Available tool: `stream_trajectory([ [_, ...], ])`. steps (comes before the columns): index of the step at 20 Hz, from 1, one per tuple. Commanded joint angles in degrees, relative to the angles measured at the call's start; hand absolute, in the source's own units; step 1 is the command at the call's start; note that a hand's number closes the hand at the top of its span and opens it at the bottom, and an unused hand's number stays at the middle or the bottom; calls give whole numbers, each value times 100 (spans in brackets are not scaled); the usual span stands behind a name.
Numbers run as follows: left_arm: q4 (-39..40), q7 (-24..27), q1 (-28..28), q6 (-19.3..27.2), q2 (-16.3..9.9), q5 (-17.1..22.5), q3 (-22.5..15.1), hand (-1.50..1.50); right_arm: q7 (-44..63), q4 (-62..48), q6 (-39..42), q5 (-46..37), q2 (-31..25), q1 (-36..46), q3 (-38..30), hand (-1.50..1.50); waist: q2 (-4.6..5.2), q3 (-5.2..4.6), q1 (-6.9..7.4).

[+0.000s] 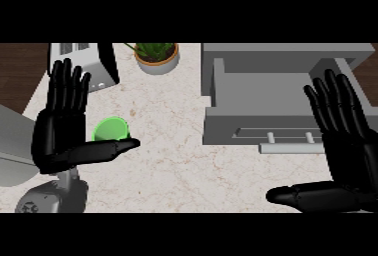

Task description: Pick up the cup, place it into the drawer and close the drawer

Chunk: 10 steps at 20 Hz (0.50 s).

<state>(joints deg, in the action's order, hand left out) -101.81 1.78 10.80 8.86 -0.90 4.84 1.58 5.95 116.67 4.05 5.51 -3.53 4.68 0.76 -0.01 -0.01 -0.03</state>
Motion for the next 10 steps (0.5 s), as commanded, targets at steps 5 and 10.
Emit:
stream_trajectory([
  [5,44,-204,-144,87,-174,70,105,-150,170,65,93,147,-118,75,-224,-150,-2,1,2],
  [10,537,248,-452,217,75,-129,-136,-150,26,67,-7,46,6,127,-164,-150,0,0,5],
])
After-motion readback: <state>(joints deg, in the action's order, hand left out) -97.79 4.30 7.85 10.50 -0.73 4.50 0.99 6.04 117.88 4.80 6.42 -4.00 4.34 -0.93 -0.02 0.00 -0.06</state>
